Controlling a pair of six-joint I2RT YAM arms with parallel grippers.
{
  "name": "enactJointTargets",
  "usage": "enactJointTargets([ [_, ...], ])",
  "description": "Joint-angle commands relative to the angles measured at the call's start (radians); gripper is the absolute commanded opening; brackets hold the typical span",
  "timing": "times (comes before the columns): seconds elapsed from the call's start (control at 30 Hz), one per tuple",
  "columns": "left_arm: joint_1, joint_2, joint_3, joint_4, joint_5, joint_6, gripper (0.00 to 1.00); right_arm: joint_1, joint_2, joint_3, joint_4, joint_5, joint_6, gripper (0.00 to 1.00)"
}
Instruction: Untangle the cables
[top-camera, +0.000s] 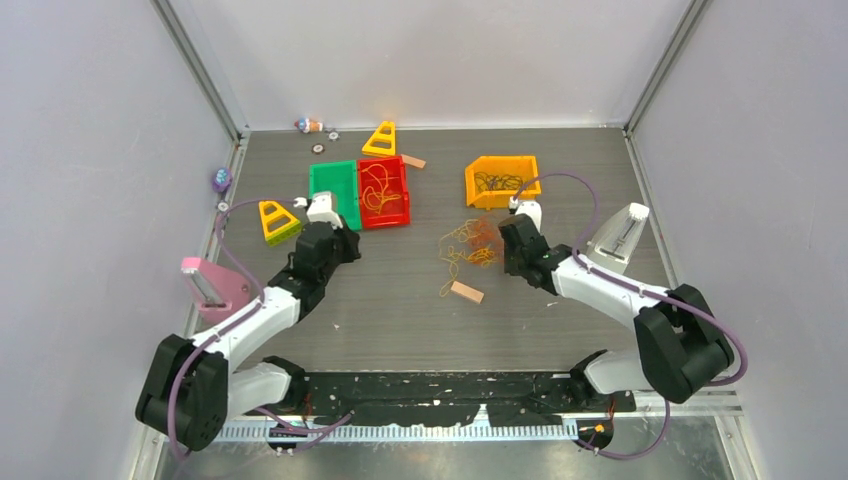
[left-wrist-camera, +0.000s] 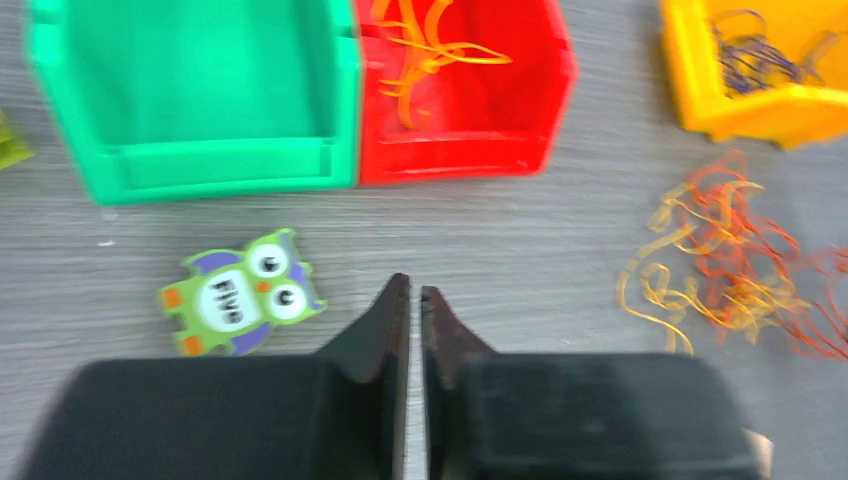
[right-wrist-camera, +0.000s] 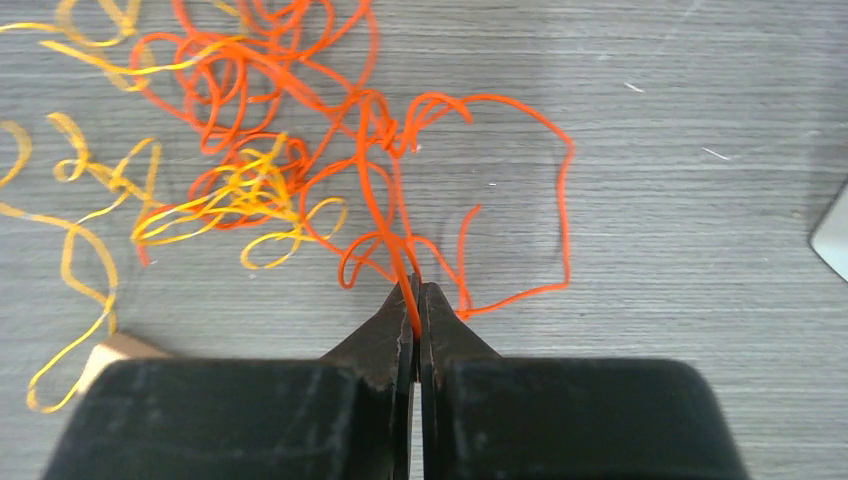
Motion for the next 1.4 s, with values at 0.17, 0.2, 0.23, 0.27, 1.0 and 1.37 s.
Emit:
enactJointTargets([
  [0.17,-0.102,0.236,0.156,0.133,0.444,0.091,0.72,0.0,-0.059,0.043,0.093,-0.28,-0.105,0.05],
  [0.2,-0.125,0.273,0.192,0.106,0.444,0.108,0.74,0.0,-0.057,0.058,0.066,-0.267,-0.093,0.05],
  [0.23,-0.145,0.322,0.231,0.066,0.442,0.119,0.76,0.0,-0.05,0.067,0.053,-0.232,-0.082,0.05],
  [0.27,-0.163,0.358,0.277,0.012,0.432,0.126,0.77,-0.001,-0.047,0.079,0.03,-0.211,-0.077,0.05],
  [1.0,-0.457,0.827,0.832,-0.608,0.009,0.214,0.74,-0.051,-0.159,-0.018,0.132,-0.154,-0.038,0.06],
  [1.37,-0.445,0.77,0.778,-0.609,-0.064,0.189,0.0,-0.082,-0.143,-0.081,0.195,-0.168,-0.016,0.06],
])
